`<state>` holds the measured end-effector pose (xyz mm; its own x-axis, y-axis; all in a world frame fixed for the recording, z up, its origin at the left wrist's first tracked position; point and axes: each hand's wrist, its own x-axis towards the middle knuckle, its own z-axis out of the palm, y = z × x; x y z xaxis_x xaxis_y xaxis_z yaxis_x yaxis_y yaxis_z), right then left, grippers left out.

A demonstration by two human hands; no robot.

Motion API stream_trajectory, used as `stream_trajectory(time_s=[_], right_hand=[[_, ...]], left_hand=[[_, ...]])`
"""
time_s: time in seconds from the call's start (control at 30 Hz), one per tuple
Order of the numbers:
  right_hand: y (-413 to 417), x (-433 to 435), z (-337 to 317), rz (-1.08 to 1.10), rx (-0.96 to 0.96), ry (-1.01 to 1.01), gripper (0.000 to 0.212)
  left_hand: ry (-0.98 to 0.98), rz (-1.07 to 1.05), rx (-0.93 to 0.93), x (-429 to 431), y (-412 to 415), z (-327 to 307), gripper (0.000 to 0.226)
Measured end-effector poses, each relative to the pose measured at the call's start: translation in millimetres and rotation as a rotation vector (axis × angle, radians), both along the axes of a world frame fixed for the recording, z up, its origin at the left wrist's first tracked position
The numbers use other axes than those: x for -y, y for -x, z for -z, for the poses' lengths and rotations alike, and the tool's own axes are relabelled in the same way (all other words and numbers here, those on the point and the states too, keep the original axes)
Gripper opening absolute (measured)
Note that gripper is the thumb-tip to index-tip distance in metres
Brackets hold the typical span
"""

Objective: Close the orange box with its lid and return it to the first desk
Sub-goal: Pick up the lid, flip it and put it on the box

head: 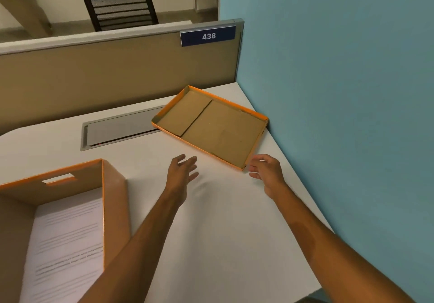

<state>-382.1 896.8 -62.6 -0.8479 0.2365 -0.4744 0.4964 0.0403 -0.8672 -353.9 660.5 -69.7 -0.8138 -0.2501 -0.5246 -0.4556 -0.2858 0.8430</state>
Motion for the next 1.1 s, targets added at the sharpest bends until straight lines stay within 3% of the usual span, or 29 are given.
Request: stream_trajectory(time_s=[0.17, 0.3, 0.37, 0.47, 0.57, 0.9, 1.03, 1.1], right_hand=[[40.2, 1.3, 28.0, 0.129, 0.080, 0.063, 0.024], [60.2, 4.8, 37.4, 0.218, 0.170, 0.131, 0.016], [67.7, 6.2, 39.5, 0.238, 0.194, 0.129, 0.009], [73.8, 6.4, 40.7, 0.202, 0.233, 0.136, 0.018], [74.2, 3.8, 34.1, 0.143, 0.255, 0.223, 0.011], [50.3, -5.3, 17.8, 0.059, 0.166, 0.656, 0.034], [22.3, -10.1, 8.1, 0.004, 0.125, 0.625, 0.036], [4.4, -11.7, -0.3, -0.046, 0.079, 0.468, 0.034]], left_hand=[[-0.176, -0.016, 0.122, 8.7, 52.6, 33.1, 0.059], [-0.269, -0.057, 0.163, 4.1, 78.7, 44.5, 0.021], [-0.309, -0.058, 0.163, 1.1, 87.6, 48.8, 0.014], [-0.329, -0.029, 0.179, -2.8, 96.0, 52.7, 0.014], [-0.331, -0.016, 0.177, -2.0, 101.7, 53.7, 0.011], [-0.563, -0.066, -0.028, 8.7, 86.3, 26.1, 0.018], [-0.499, -0.052, -0.081, 9.1, 65.5, 8.3, 0.027], [-0.446, -0.047, -0.114, 9.2, 51.5, -3.1, 0.029]])
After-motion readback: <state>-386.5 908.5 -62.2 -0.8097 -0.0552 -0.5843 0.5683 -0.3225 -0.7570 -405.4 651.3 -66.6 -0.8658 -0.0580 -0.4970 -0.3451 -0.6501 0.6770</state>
